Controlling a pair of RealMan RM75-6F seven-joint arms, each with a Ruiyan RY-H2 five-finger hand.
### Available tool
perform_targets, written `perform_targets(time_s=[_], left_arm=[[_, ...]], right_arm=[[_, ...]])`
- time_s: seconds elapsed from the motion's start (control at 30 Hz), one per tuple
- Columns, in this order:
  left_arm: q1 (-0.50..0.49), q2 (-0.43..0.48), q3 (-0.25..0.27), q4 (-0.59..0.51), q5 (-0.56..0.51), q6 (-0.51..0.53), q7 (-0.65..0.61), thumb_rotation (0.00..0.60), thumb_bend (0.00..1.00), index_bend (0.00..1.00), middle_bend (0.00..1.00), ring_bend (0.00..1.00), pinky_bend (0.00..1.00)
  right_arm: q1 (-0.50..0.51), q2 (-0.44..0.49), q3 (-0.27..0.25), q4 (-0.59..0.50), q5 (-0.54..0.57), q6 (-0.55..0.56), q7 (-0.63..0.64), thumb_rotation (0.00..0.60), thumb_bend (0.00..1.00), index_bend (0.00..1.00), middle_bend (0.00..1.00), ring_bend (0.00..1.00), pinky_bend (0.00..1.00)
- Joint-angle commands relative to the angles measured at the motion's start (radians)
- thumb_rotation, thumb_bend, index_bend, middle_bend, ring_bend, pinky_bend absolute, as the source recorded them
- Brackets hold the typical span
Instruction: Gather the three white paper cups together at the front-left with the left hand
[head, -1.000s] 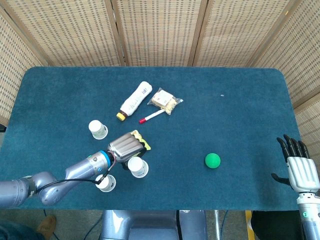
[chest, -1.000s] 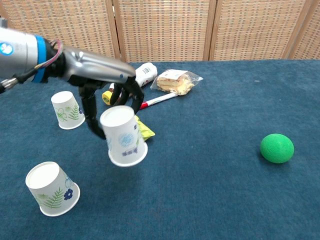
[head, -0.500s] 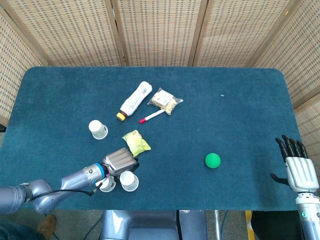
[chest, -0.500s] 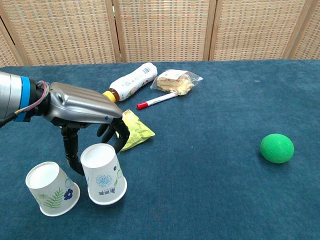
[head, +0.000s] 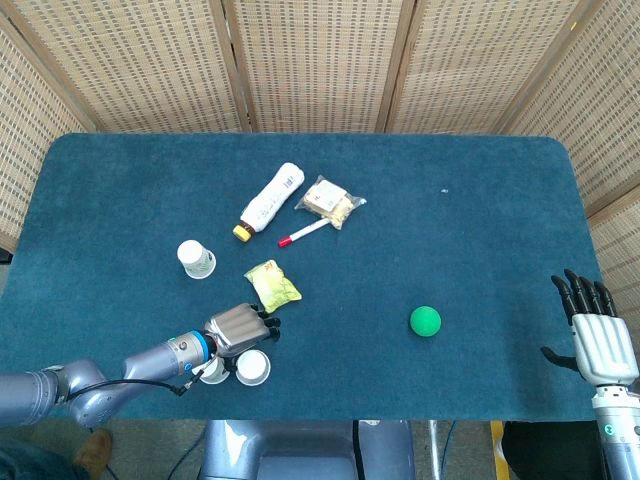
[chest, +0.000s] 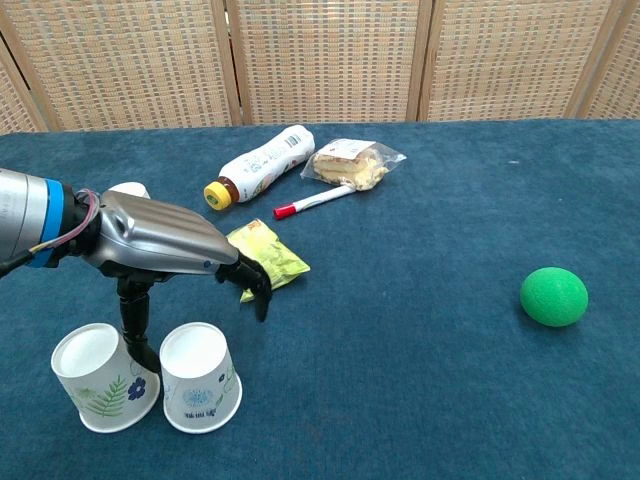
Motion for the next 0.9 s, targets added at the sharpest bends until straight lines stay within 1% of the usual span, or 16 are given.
perform_targets(time_s=[0.03, 0.1, 0.13, 0.17, 0.23, 0.27, 0.33, 0.4, 0.47, 0.63, 0.77, 0.9], left_arm=[[0.007, 0.044, -0.025, -0.045, 0.039, -0.009, -0.084, 0.6, 0.0, 0.0, 0.0, 0.0, 0.01], [0.012, 0.084, -0.041, -0.07, 0.066, -0.011, -0.133, 0.6, 0.0, 0.0, 0.0, 0.0, 0.0], [0.019, 0.111, -0.055, -0.08, 0.086, 0.01, -0.152, 0.6, 0.0, 0.0, 0.0, 0.0, 0.0], [0.023, 0.12, -0.058, -0.084, 0.096, 0.017, -0.161, 0.6, 0.0, 0.0, 0.0, 0.0, 0.0], [0.042, 0.172, -0.089, -0.098, 0.11, 0.064, -0.21, 0.6, 0.0, 0.0, 0.0, 0.0, 0.0], [0.044, 0.184, -0.094, -0.101, 0.114, 0.067, -0.223, 0.6, 0.0, 0.0, 0.0, 0.0, 0.0], [0.055, 0.232, -0.119, -0.086, 0.118, 0.094, -0.259, 0.6, 0.0, 0.0, 0.0, 0.0, 0.0], [0.06, 0.251, -0.126, -0.073, 0.114, 0.102, -0.269, 0.6, 0.0, 0.0, 0.0, 0.0, 0.0], [0.07, 0.268, -0.134, -0.02, 0.081, 0.118, -0.26, 0.6, 0.0, 0.0, 0.0, 0.0, 0.0], [0.075, 0.217, -0.115, 0.123, -0.043, 0.112, -0.171, 0.6, 0.0, 0.0, 0.0, 0.0, 0.0], [0.078, 0.122, -0.077, 0.277, -0.142, 0.066, -0.133, 0.6, 0.0, 0.0, 0.0, 0.0, 0.0], [0.087, 0.055, -0.063, 0.37, -0.164, 0.045, -0.14, 0.6, 0.0, 0.0, 0.0, 0.0, 0.02]], right_arm=[[-0.001, 0.001, -0.001, -0.002, -0.003, 0.003, -0.001, 0.6, 0.0, 0.0, 0.0, 0.0, 0.0], [-0.002, 0.002, -0.002, -0.004, -0.005, 0.004, -0.001, 0.6, 0.0, 0.0, 0.0, 0.0, 0.0], [-0.002, 0.002, -0.002, -0.006, -0.007, 0.005, 0.0, 0.6, 0.0, 0.0, 0.0, 0.0, 0.0], [-0.002, 0.003, -0.003, -0.006, -0.007, 0.006, 0.0, 0.6, 0.0, 0.0, 0.0, 0.0, 0.0], [-0.002, 0.003, -0.004, -0.008, -0.011, 0.006, -0.001, 0.6, 0.0, 0.0, 0.0, 0.0, 0.0], [-0.002, 0.003, -0.005, -0.009, -0.011, 0.006, -0.002, 0.6, 0.0, 0.0, 0.0, 0.0, 0.0], [-0.002, 0.003, -0.007, -0.011, -0.016, 0.007, -0.004, 0.6, 0.0, 0.0, 0.0, 0.0, 0.0], [-0.002, 0.002, -0.008, -0.012, -0.017, 0.007, -0.006, 0.6, 0.0, 0.0, 0.0, 0.0, 0.0], [-0.001, 0.001, -0.008, -0.013, -0.018, 0.007, -0.01, 0.6, 0.0, 0.0, 0.0, 0.0, 0.0], [0.0, -0.002, -0.01, -0.013, -0.019, 0.004, -0.014, 0.6, 0.0, 0.0, 0.0, 0.0, 0.0], [0.003, -0.005, -0.01, -0.012, -0.019, 0.0, -0.02, 0.6, 0.0, 0.0, 0.0, 0.0, 0.0], [0.006, -0.008, -0.01, -0.009, -0.013, -0.006, -0.024, 0.6, 0.0, 0.0, 0.0, 0.0, 0.0]])
